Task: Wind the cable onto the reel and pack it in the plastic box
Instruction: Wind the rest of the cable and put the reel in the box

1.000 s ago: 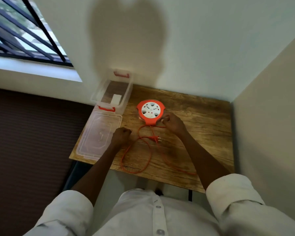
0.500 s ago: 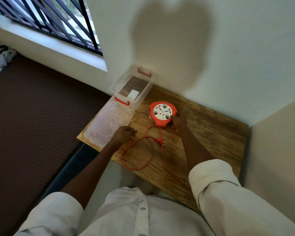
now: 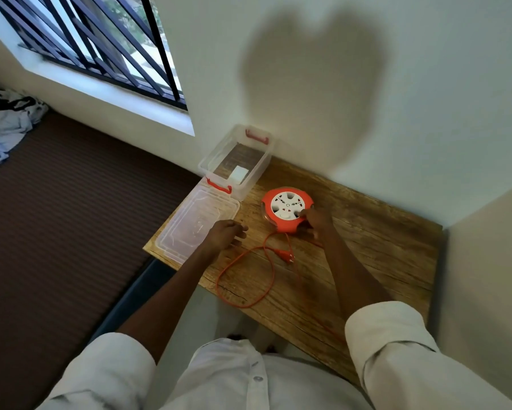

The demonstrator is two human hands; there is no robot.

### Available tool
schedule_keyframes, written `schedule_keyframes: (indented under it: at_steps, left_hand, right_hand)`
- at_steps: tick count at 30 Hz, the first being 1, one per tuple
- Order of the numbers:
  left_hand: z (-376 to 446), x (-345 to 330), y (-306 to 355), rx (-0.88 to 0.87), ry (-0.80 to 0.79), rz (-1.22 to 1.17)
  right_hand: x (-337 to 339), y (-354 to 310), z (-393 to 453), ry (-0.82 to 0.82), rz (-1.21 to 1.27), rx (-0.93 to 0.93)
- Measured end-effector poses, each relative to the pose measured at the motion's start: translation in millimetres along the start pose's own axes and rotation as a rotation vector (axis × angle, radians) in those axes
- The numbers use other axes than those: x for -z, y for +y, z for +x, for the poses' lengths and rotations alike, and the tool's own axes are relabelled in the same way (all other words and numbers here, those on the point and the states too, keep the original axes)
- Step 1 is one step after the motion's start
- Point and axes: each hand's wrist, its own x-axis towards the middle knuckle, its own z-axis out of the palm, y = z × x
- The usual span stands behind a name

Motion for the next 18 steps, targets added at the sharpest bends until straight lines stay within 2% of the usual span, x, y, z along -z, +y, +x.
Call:
schedule_keyframes:
  at_steps: [6, 11, 15, 18]
  left_hand:
    - [14.4, -18.8, 45.8, -0.074, -0.052, 0.003]
    - [19.8, -40.0, 86.8, -0.304, -0.004, 0.066]
    - [18.4, -56.8, 122.1, -0.362, -0.108, -0.008]
    - [15.7, -65.8, 138.9, -0.335, -0.242, 0.104]
  right_hand:
    - [14.8, -25.4, -10.5, -0.046, 0.166, 0.126]
    - [31.4, -52.7, -24.6, 0.022, 0.295, 0.278]
    - [41.5, -58.6, -39.1, 0.105, 0.453, 0.298]
    - [48.9, -59.2, -47.8, 0.164, 0.547, 0.311]
